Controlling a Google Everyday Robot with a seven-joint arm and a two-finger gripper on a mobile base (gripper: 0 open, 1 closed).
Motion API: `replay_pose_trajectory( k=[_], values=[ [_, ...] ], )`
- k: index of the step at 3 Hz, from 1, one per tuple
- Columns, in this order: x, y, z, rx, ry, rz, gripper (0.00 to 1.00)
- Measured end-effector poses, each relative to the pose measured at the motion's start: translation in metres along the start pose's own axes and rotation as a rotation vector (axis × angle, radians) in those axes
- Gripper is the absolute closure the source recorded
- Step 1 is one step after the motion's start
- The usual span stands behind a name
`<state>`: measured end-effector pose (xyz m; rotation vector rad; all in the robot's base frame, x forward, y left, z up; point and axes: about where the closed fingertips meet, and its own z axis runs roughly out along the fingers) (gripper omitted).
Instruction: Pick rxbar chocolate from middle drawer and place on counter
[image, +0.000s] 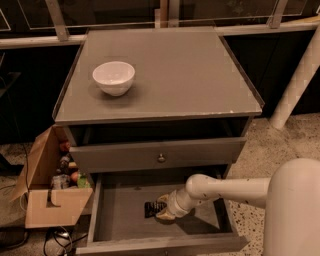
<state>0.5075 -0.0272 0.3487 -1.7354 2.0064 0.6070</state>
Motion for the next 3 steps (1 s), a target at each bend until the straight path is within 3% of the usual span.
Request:
replay_pose_trajectory(
  k=[1, 2, 3],
  values=[
    [-0.002, 0.000, -0.003, 0.000, 0.000, 0.000, 1.00],
    [-0.012, 0.002, -0.044, 0.056, 0.016, 0.052, 1.00],
    [-0.031, 0.008, -0.101, 0.099, 0.064, 0.064, 1.00]
  ],
)
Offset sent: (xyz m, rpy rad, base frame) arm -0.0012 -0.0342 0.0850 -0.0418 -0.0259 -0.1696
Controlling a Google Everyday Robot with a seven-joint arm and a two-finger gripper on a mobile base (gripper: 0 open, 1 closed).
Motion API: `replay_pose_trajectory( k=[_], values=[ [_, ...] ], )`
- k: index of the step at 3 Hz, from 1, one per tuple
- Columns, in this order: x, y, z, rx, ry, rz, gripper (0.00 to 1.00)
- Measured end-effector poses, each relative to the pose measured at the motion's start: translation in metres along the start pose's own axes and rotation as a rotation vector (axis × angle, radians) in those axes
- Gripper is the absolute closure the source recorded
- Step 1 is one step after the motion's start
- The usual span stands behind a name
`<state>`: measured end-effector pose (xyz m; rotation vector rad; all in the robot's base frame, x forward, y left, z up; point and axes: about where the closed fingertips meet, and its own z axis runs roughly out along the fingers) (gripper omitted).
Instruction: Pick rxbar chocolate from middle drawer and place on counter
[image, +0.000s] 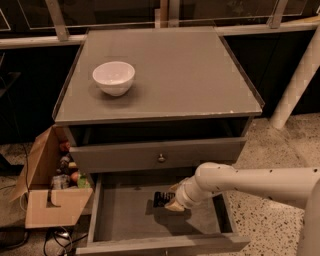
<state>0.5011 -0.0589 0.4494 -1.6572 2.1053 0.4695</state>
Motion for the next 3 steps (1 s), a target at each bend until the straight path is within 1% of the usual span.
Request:
replay_pose_trajectory(
  k=[1, 2, 3],
  values=[
    [-0.003, -0.002, -0.004, 0.008, 0.000, -0.005, 1.00],
    [0.003, 0.011, -0.023, 0.003, 0.026, 0.025, 1.00],
    [0.008, 0.031, -0.056, 0.006, 0.063, 0.060, 1.00]
  ],
)
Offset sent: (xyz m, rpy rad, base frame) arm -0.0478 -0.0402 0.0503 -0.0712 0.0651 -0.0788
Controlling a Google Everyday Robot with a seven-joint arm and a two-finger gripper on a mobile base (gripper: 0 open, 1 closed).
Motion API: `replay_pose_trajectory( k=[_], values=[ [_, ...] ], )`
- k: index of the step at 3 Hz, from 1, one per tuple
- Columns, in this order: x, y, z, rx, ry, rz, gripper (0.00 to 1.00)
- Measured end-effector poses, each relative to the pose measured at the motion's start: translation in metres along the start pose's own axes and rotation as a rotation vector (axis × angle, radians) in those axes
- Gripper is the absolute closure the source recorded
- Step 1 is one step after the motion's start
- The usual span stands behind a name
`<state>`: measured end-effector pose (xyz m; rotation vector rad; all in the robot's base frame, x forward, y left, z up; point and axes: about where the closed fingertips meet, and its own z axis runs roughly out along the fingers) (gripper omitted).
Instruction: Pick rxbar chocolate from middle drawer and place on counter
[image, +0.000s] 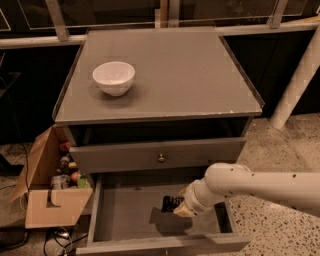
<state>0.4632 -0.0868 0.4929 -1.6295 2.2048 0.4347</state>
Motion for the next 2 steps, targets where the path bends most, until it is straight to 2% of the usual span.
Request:
replay_pose_trajectory(
  k=[1, 2],
  values=[
    [-0.0031, 0.0104, -0.0359, 0.037, 0.029, 0.001, 1.00],
    [-0.0065, 0.0081, -0.0420, 0.050, 0.029, -0.007, 1.00]
  ],
)
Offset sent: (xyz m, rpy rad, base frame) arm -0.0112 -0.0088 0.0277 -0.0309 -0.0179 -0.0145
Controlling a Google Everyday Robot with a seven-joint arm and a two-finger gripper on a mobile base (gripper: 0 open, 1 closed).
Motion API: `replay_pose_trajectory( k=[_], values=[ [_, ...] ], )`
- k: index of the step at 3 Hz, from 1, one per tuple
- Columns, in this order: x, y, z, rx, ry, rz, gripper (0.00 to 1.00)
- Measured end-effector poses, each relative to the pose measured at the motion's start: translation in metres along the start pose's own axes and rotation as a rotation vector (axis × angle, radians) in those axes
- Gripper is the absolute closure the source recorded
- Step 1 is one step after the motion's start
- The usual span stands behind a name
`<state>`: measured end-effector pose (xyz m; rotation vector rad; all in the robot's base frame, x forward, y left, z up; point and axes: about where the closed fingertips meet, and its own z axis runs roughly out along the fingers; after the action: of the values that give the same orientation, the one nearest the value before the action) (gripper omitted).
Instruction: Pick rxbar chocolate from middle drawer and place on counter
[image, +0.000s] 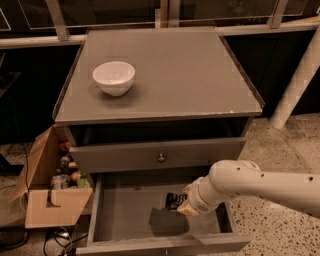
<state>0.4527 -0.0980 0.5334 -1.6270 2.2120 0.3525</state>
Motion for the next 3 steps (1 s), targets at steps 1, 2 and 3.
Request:
replay_pose_trajectory(
  k=[1, 2, 3],
  values=[
    [-0.001, -0.013, -0.020, 0.028, -0.005, 0.015, 1.00],
    [0.006, -0.026, -0.057, 0.069, 0.017, 0.039, 1.00],
    [0.007, -0.033, -0.099, 0.120, 0.061, 0.036, 1.00]
  ],
)
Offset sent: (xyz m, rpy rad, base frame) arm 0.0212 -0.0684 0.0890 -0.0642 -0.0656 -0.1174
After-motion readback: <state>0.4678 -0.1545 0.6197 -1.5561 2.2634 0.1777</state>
